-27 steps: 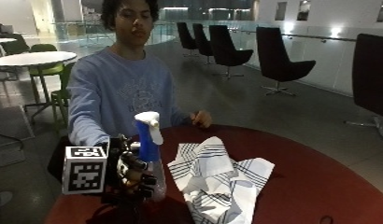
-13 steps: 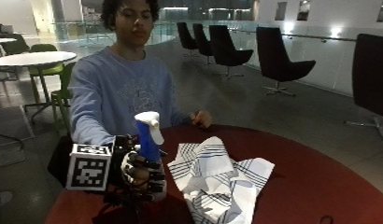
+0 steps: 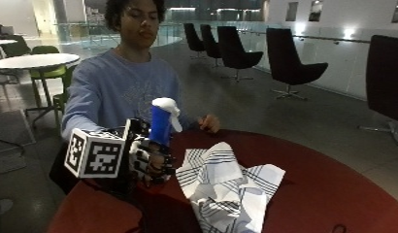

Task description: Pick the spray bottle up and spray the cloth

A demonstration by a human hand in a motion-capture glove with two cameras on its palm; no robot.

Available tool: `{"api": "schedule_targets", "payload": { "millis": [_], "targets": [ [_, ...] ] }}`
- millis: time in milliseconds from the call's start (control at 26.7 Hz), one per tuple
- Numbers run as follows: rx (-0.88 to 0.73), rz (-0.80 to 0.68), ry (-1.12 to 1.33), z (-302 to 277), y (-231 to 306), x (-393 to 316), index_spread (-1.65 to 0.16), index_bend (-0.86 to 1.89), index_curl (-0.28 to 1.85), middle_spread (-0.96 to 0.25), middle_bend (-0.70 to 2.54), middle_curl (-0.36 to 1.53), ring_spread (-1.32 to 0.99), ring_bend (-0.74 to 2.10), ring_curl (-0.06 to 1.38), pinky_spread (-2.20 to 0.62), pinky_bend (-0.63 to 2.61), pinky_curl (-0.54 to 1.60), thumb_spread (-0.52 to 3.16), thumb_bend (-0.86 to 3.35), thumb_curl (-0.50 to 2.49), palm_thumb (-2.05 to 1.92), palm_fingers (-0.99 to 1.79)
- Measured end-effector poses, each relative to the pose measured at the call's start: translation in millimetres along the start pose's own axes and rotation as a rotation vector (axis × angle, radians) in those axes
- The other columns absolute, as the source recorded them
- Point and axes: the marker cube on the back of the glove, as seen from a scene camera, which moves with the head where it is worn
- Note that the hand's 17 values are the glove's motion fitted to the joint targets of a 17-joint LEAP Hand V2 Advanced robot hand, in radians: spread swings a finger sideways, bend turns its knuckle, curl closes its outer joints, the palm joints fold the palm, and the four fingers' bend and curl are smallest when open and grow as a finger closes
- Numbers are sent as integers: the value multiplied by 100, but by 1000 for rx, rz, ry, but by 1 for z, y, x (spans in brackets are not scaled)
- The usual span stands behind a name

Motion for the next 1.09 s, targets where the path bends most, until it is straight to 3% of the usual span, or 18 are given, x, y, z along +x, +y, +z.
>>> {"api": "schedule_targets", "payload": {
  "millis": [300,1088],
  "targets": [
    [-234,161,-23,6,13,-6,-25,12,29,-8,27,43,-5,47,38,20,25,35,74,-3,55,97,105],
    [-451,442,59,45,28,-9,-22,11,29,-7,26,45,-4,43,38,21,23,36,75,-3,59,93,104]
  ]
}}
